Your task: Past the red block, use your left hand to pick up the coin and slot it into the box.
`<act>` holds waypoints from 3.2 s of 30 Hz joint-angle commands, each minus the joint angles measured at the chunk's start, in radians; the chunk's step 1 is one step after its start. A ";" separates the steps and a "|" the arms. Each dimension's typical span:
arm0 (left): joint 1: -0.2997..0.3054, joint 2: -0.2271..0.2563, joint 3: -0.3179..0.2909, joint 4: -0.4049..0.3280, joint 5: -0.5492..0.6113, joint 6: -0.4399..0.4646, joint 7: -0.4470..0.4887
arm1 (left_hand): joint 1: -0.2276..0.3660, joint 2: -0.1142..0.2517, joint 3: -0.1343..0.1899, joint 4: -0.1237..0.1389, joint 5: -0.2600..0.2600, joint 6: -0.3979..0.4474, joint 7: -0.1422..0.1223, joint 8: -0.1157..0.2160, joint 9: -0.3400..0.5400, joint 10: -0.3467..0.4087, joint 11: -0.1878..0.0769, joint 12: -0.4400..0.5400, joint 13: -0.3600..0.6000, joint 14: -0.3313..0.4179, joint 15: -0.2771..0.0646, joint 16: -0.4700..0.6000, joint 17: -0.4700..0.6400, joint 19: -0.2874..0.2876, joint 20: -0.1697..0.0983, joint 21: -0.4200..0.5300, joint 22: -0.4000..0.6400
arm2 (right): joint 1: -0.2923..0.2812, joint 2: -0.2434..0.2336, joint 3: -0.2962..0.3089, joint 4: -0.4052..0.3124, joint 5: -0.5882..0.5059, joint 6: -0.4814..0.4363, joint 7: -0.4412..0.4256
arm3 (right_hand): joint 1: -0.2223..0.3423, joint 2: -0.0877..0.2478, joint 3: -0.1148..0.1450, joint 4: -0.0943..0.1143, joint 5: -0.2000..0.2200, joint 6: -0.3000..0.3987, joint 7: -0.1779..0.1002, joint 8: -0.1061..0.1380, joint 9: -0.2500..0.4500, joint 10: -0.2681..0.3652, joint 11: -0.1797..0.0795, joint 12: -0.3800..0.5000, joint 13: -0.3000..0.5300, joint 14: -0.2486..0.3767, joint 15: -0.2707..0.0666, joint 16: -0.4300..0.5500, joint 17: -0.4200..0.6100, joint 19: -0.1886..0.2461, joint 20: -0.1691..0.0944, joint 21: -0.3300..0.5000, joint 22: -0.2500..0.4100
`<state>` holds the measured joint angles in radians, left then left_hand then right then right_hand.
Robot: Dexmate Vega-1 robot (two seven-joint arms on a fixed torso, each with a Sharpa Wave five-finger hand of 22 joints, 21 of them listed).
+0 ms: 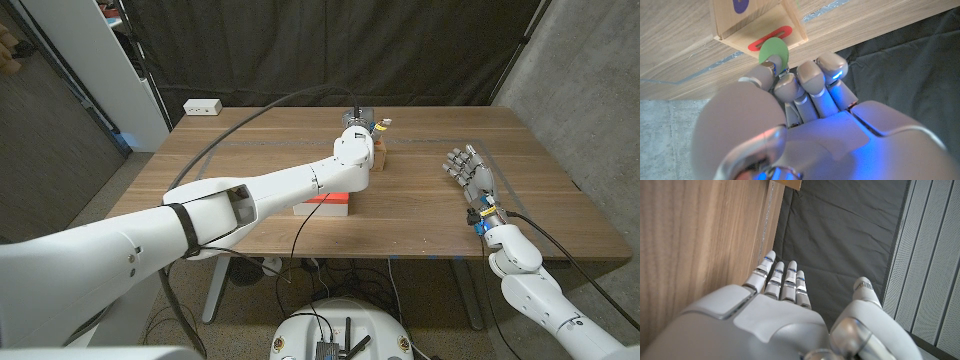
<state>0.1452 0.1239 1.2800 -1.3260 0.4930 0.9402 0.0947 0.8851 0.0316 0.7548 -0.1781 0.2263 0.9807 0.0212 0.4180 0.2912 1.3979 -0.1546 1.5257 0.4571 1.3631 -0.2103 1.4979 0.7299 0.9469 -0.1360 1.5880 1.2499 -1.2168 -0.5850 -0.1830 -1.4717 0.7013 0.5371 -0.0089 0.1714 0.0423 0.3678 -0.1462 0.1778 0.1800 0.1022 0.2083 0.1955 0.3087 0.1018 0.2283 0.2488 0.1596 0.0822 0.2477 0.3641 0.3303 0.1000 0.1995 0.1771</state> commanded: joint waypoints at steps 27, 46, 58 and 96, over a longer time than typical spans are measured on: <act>0.005 -0.038 -0.005 0.098 -0.040 -0.057 0.025 | -0.001 0.013 0.008 -0.002 0.005 0.100 0.023 0.001 0.076 -0.001 -0.008 0.000 0.000 0.002 0.001 0.005 -0.002 0.009 -0.072 -0.001 0.000 | -0.006 0.005 0.001 0.007 0.007 -0.003 0.000 | 0.007 -0.001 -0.005 0.000 0.002 0.011 -0.003 -0.002 0.000 0.010 -0.002 -0.001 0.002 0.010 -0.001 -0.002 0.005 0.003 0.007 0.002 0.001; 0.003 -0.038 -0.004 0.125 -0.060 -0.091 0.006 | -0.026 -0.008 -0.001 0.003 0.007 0.116 -0.004 -0.010 0.052 0.005 -0.021 0.002 -0.001 0.004 0.000 0.004 -0.009 0.010 -0.072 -0.004 -0.002 | -0.005 0.009 -0.004 0.006 0.000 0.001 -0.003 | 0.008 0.000 -0.006 0.000 0.002 0.011 -0.004 -0.002 0.000 0.011 -0.002 -0.001 0.003 0.011 0.001 -0.002 0.005 0.004 0.007 0.002 0.001; -0.015 -0.008 0.013 0.088 -0.056 -0.070 -0.059 | -0.103 -0.048 -0.026 0.013 0.007 0.051 0.004 -0.057 0.030 0.015 -0.042 0.007 -0.011 0.008 0.000 0.005 -0.029 0.025 -0.072 -0.010 -0.004 | -0.004 0.010 -0.007 -0.004 -0.003 -0.005 -0.011 | 0.008 0.000 -0.006 0.000 0.002 0.011 -0.004 -0.002 0.000 0.012 0.001 -0.001 0.003 0.011 -0.001 -0.003 0.005 0.004 0.007 0.002 0.001; -0.006 0.074 -0.010 -0.060 -0.016 -0.043 -0.066 | -0.251 -0.094 -0.007 0.014 -0.006 -0.054 0.008 -0.175 -0.063 0.016 -0.055 0.008 -0.022 0.010 0.000 0.022 -0.054 0.045 -0.073 -0.022 -0.007 | 0.006 0.011 -0.018 -0.008 -0.013 -0.014 -0.017 | 0.011 0.004 -0.006 -0.001 0.004 0.013 -0.004 -0.002 0.000 0.014 -0.003 -0.001 0.005 0.018 0.005 0.000 0.006 0.007 0.010 0.003 0.001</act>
<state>0.1295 0.1543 1.2899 -1.3036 0.4549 0.8808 0.0171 0.6437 -0.0644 0.7399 -0.1630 0.2251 0.9135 0.0281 0.2359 0.2246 1.4074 -0.2055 1.5322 0.4319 1.3720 -0.2090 1.5132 0.6758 0.9817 -0.1482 1.5681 1.2404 -1.2121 -0.5723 -0.1984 -1.4767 0.6941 0.5278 -0.0216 0.1714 0.0423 0.3678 -0.1462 0.1778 0.1853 0.0968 0.2083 0.1956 0.3123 0.0982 0.2283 0.2484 0.1649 0.0875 0.2477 0.3673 0.3358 0.1054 0.1995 0.1771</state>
